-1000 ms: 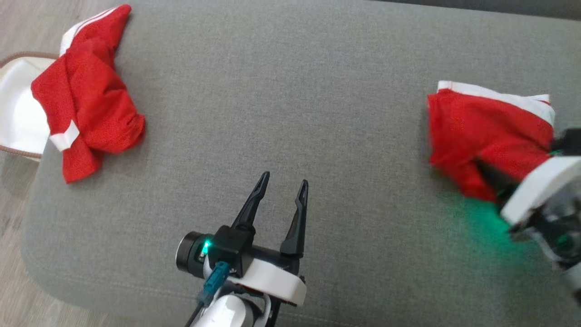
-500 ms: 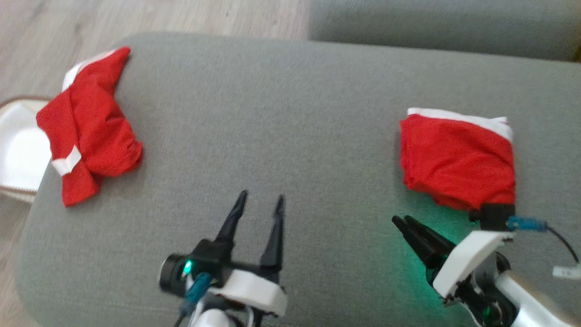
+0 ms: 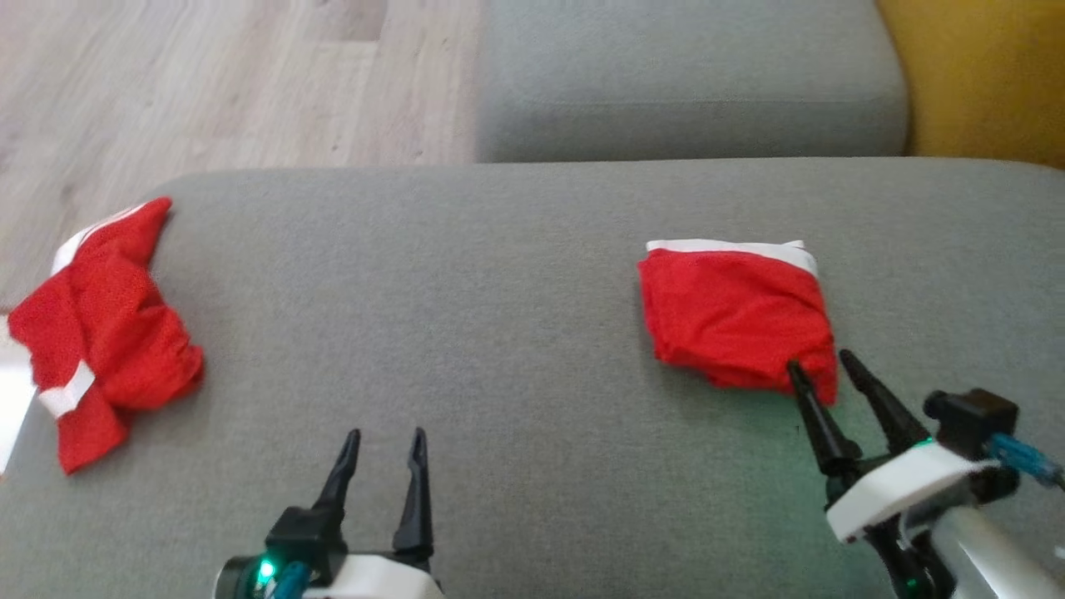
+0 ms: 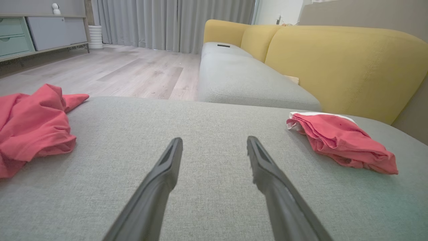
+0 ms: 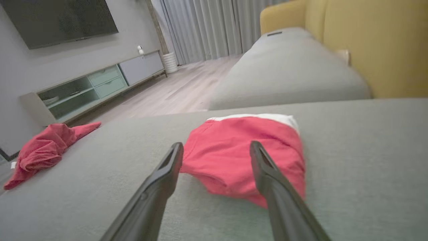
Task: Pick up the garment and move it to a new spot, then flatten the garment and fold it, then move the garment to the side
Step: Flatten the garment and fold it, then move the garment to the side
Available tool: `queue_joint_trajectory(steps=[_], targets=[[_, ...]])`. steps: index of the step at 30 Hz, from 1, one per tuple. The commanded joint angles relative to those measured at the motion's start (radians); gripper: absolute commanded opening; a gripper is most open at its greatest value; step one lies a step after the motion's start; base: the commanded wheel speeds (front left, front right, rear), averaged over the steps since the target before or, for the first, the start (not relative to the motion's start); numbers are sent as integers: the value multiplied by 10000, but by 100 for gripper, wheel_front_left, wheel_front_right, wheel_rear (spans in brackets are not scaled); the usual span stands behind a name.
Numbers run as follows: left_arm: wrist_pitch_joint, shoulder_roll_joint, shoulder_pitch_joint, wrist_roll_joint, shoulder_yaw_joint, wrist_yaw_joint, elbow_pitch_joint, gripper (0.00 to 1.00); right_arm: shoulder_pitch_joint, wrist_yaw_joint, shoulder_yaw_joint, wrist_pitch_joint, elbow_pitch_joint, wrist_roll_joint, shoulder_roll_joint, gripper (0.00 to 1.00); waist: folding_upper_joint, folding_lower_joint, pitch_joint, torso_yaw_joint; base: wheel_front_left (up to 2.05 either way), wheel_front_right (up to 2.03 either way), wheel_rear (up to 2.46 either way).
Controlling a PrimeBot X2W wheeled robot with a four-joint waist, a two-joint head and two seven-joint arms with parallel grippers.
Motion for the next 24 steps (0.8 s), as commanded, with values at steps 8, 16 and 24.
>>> queue_joint_trajectory(steps=[8,16,24], targets=[[-51,-28,440,752,932,126,-1034,100,1880,-7,-2749,-133,-1815,-3476,1409,100,0,0,-477,-468,0,0,0],[-51,-28,835,1129,1204,-15,-1105,100,2826,-7,-3605,-134,-1879,-4840,2334,100,0,0,-692,-550,0,0,0],[-51,-28,964,1147,1281,-110,-957,100,3013,-7,-3958,-135,-1816,-5074,2688,100,0,0,-799,-570,0,0,0]])
